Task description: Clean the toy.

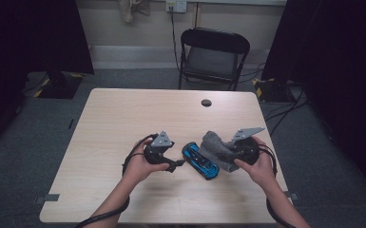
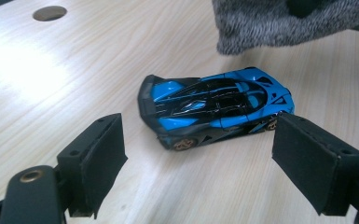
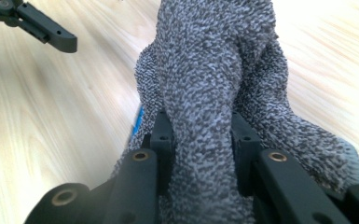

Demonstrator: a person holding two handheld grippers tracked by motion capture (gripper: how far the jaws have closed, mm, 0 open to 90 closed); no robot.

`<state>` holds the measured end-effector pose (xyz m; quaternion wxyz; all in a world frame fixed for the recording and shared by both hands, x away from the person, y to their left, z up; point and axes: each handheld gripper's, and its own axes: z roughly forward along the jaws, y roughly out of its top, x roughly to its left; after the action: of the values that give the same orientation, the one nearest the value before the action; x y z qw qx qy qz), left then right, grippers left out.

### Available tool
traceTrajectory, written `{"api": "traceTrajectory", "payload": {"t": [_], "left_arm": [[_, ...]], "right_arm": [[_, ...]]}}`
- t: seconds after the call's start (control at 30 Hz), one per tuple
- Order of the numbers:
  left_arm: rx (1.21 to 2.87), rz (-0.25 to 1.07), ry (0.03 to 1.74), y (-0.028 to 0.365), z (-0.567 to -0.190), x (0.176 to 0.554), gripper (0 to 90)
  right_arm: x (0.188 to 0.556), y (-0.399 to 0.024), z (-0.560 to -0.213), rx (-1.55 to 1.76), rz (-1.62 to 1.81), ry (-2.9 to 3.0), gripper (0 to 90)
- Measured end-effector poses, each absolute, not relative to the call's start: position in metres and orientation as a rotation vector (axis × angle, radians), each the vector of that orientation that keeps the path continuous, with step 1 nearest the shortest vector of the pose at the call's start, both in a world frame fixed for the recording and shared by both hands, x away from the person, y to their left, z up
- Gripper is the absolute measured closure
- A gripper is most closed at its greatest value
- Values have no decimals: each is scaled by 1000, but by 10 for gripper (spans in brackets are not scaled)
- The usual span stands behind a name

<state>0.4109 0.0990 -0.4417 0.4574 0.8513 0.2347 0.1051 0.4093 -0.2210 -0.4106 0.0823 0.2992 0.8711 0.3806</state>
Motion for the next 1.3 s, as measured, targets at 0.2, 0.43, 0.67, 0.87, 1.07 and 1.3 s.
{"api": "traceTrajectory", "payload": {"t": [0.2, 0.43, 0.67, 0.87, 1.07, 1.3], "left_arm": [[2058, 280, 575, 109, -426, 412, 158], [2027, 313, 510, 109, -407, 413, 156], [2042, 267, 502, 108, -409, 414, 164], [2060, 220, 499, 118, -417, 413, 327], [2107, 191, 494, 123, -420, 409, 642], [2099, 153, 606, 134, -416, 407, 750]], "right_arm": [[413, -188, -412, 818, 1143, 2665, 696], [417, -152, -415, 731, 1157, 2733, 696], [416, -122, -417, 628, 1144, 2791, 696], [416, -110, -418, 604, 1155, 2805, 696], [419, -102, -420, 600, 1135, 2807, 700], [420, -92, -422, 603, 1157, 2794, 671]]}}
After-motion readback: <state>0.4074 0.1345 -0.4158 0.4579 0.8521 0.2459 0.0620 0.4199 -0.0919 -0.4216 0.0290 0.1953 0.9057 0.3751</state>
